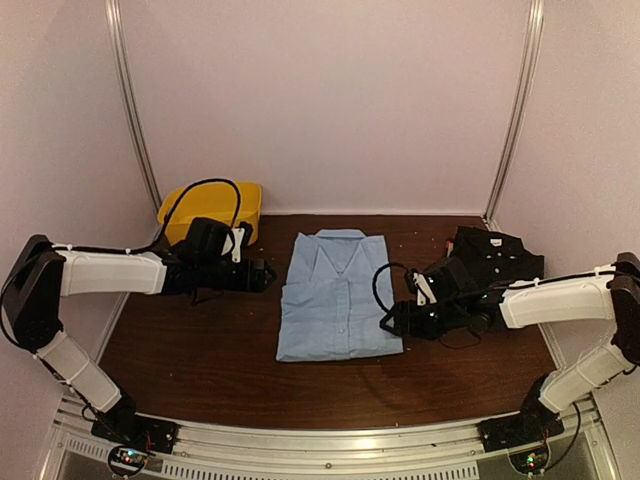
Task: Fold and stack the long sleeve shirts
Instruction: Smooth out the 2/3-rectangle-folded shirt at the center of the board.
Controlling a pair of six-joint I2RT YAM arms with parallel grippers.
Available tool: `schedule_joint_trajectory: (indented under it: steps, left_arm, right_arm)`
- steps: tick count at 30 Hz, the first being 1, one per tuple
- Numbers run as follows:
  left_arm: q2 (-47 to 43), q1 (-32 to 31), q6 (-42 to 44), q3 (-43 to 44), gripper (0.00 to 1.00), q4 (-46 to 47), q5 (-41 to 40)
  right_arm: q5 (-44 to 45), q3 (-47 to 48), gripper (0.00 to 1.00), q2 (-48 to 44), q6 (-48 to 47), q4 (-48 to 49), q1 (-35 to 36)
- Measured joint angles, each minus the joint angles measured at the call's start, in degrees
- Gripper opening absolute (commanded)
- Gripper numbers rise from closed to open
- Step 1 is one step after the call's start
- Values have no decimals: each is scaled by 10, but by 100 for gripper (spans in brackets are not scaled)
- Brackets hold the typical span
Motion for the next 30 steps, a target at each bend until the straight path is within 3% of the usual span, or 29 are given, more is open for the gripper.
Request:
schedule_joint_trajectory:
  steps: [6, 15, 19, 24, 30]
  left_arm:
    - [-6, 0, 0, -8, 86, 3, 0]
    - [-6, 0, -1, -19, 86, 12, 0]
    - [-6, 0, -3, -26, 86, 17, 0]
    - [-7, -1, -2, -43, 86, 30, 3]
    - [-13, -16, -2, -70, 86, 50, 7]
  right_arm:
    - [-11, 0, 56, 46, 17, 55, 0]
    - [-9, 0, 32, 43, 11, 135, 0]
    - [1, -2, 26, 31, -5, 161, 0]
    - [30, -24, 28, 9, -21, 181, 0]
    - [83, -30, 44, 32, -30, 160, 0]
